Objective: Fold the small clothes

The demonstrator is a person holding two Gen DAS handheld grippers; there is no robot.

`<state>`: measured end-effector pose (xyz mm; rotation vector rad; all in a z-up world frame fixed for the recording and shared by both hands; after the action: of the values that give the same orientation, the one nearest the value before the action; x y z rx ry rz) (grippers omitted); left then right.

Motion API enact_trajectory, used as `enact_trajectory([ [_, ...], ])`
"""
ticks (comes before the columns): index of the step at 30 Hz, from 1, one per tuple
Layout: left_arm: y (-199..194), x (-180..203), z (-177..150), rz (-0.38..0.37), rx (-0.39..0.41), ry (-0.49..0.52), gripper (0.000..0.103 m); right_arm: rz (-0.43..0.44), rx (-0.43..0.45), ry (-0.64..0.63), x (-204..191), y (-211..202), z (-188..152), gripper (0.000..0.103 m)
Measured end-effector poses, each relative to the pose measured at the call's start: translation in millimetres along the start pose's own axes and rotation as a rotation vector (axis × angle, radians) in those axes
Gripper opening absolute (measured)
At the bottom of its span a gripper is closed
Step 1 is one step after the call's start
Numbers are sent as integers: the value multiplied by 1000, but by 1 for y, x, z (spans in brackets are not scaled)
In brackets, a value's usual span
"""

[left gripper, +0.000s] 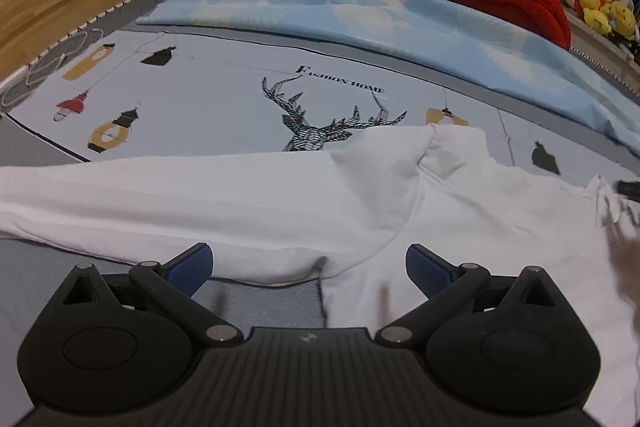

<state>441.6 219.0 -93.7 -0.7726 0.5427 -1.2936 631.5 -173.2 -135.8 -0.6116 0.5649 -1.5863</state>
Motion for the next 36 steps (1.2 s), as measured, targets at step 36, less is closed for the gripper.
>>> enact_trajectory([
  [36, -20, -165, -23, 183, -9, -286, 103, -83, -104, 220, 2, -215, -186, 79],
])
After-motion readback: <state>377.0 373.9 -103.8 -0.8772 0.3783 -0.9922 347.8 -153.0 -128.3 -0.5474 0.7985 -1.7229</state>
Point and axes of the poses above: each gripper's, at about its wrist camera, not at the fingertips, and y roughly the way its jaws point, x to its right, z to its top, the point moved 3 cm from there along y, roughly the way its jaws point, and after that the axes turned 4 degrees about -z, right-handed, at the moved point
